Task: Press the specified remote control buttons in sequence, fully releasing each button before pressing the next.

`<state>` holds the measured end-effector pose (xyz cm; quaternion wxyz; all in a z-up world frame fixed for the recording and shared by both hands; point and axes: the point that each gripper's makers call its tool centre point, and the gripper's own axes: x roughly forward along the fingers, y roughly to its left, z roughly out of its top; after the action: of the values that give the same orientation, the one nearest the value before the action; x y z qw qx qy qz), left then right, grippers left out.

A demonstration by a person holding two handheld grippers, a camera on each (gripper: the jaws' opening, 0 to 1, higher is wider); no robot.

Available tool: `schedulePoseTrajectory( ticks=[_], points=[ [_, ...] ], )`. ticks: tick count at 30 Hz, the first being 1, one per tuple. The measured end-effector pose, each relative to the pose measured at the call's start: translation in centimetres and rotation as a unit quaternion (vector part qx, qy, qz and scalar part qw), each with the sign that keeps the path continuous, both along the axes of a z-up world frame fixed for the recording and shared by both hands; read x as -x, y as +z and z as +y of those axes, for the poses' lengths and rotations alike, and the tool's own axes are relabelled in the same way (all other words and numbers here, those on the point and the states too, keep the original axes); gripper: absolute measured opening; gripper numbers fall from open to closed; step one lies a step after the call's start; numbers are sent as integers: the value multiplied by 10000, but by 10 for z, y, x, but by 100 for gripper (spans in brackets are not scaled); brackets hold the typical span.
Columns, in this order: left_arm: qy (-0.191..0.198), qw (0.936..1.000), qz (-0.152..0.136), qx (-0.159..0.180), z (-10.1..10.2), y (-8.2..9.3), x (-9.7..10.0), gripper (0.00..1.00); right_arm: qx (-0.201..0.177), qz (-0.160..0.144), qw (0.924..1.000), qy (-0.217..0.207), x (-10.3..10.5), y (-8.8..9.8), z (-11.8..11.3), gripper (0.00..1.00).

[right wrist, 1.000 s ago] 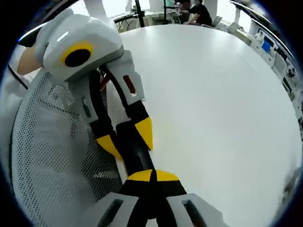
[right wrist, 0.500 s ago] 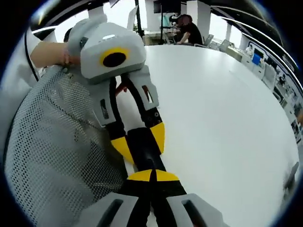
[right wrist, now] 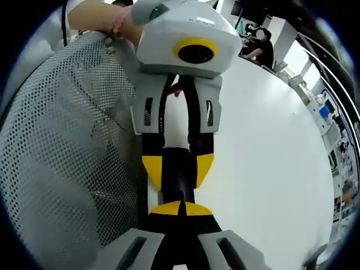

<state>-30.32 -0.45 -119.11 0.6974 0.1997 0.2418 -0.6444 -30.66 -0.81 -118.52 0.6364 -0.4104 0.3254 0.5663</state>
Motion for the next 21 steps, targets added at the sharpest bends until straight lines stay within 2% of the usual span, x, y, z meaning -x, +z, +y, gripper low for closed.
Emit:
schedulePoseTrajectory(
  ticks=[2,9,14,19,21],
  points=[
    [-5,10000,-11,2,0,0,0,24,-65,-6,9997,-221,-1,1,0,0],
    [13,10000,-32,-14,0,0,1,24,-173,190,9988,-407,-1,2,0,0],
    [25,10000,-26,-11,0,0,1,24,-145,163,9995,-224,2,2,4,0],
    [18,10000,-35,-17,0,0,1,24,-21,499,9984,-256,-1,1,4,0],
    [11,10000,-33,-13,0,0,1,24,94,535,9984,-166,-1,1,5,0]
  ],
)
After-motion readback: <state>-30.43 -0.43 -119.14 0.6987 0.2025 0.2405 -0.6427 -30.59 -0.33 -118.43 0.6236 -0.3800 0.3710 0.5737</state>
